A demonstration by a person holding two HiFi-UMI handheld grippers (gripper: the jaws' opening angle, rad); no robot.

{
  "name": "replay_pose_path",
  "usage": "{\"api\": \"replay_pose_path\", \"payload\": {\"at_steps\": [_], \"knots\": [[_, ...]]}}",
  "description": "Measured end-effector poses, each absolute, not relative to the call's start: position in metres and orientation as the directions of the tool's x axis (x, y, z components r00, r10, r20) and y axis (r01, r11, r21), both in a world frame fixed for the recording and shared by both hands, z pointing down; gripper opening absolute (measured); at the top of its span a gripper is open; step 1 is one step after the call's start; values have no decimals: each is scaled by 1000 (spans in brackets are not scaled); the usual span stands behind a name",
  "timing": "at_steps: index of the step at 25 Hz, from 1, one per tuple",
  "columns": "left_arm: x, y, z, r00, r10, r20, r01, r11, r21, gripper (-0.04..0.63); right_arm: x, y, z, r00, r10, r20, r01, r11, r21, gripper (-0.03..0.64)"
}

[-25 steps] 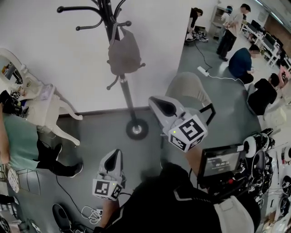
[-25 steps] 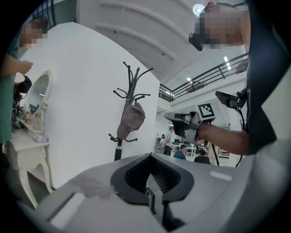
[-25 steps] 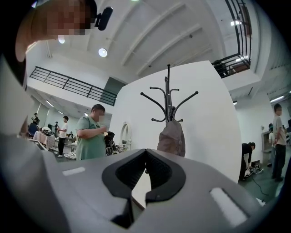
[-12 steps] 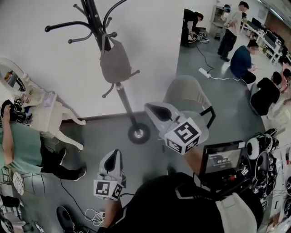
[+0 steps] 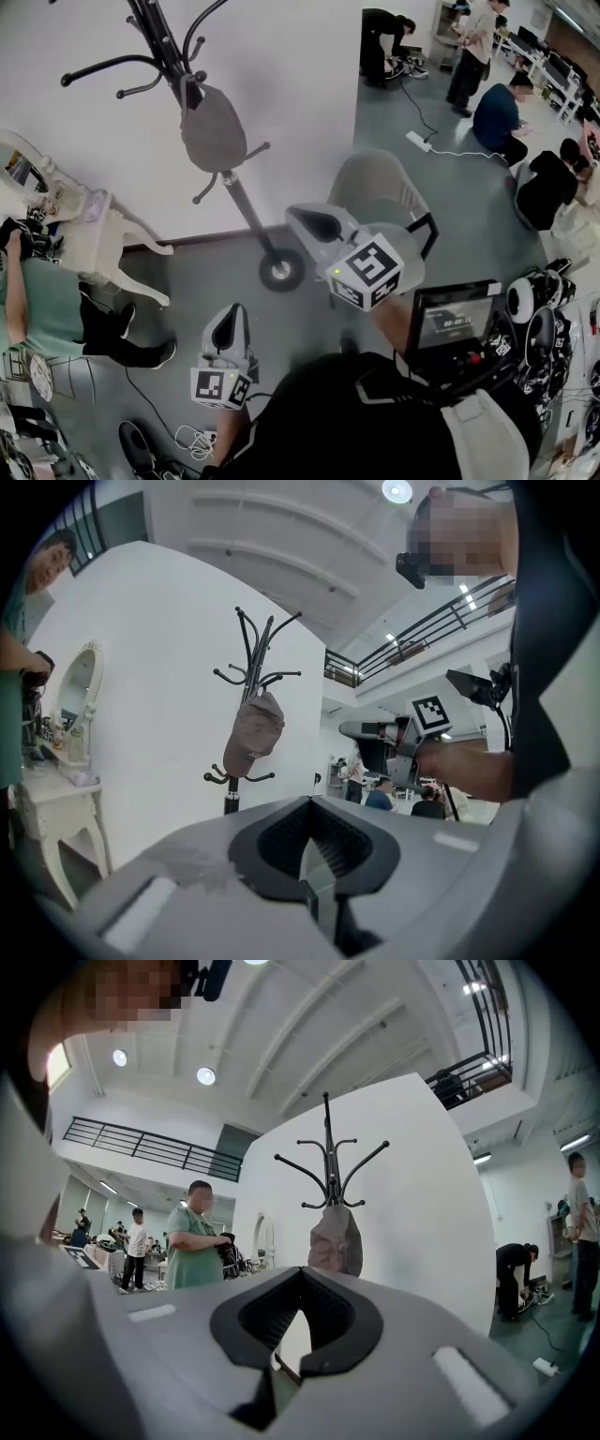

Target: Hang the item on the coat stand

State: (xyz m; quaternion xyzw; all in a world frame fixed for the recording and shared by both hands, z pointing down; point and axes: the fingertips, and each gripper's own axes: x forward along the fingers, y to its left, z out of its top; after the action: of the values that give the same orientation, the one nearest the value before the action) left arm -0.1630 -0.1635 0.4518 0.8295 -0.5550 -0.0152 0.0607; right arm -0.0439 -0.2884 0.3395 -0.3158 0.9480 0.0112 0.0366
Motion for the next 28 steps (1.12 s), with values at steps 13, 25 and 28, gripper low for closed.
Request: {"api": "replay_pose_path", "payload": {"at_steps": [13,25,28], "knots": [[-153,-164,450,381,-923,49,-920,-374,114,20,-35,-294,342,-797,-600,-76,-601,799,-11,9],[-161,-162,446,371,-928,41,-924,-365,112,21,-42,-293,338,-798,-598,-77,-600,800,-3,8],[-163,-161,446,370,-928,36,-924,-364,115,21,-44,-293,337,-797,-599,-78,-601,800,-1,9]]}}
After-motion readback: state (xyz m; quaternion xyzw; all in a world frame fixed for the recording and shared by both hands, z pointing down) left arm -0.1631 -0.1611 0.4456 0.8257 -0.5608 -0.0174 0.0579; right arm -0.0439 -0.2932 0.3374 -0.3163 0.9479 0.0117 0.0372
